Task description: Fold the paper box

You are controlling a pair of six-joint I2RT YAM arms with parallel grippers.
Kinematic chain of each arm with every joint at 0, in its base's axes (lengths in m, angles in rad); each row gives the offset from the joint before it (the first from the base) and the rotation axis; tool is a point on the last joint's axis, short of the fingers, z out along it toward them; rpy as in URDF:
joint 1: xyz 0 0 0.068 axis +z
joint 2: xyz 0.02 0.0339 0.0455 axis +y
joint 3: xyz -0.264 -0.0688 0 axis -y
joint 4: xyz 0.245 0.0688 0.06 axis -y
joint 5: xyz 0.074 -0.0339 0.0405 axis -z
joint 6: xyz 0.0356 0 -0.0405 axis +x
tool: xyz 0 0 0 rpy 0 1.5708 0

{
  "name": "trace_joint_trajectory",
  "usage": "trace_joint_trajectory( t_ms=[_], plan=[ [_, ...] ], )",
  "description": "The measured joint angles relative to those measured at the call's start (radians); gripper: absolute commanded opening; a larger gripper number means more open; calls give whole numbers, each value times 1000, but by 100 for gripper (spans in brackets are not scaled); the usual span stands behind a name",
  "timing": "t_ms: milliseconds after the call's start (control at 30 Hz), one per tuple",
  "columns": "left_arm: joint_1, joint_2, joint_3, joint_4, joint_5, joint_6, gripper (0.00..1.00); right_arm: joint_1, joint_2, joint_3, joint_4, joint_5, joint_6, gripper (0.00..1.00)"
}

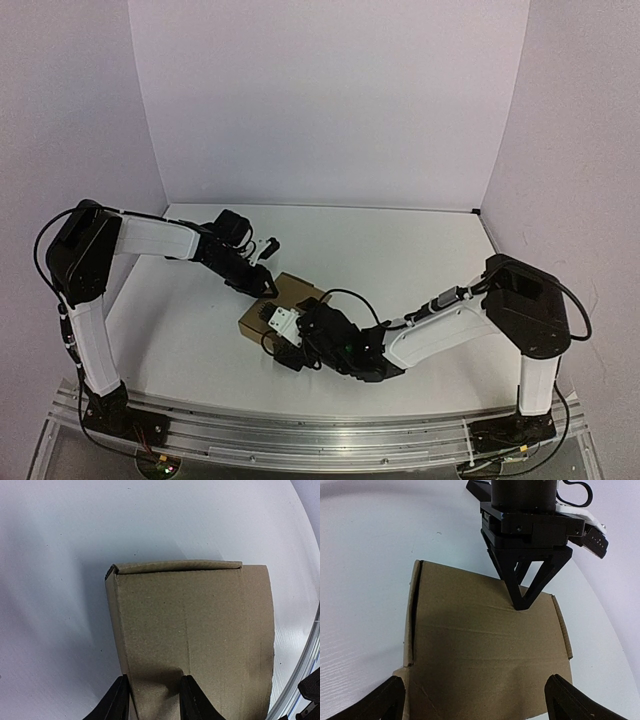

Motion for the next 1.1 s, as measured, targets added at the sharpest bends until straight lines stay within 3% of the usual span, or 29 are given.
trace_joint_trajectory(
  t_ms=[233, 467, 1100],
  plan=[
    [0, -1, 0, 0, 0, 0, 34, 0, 10, 2, 9, 8, -15, 98],
    [0, -1, -1, 0, 0, 0, 34, -1, 10, 0, 1, -76, -25, 98],
    [0, -1, -1, -1, 1, 12, 33, -4, 71, 55, -42, 18, -110, 97]
  ],
)
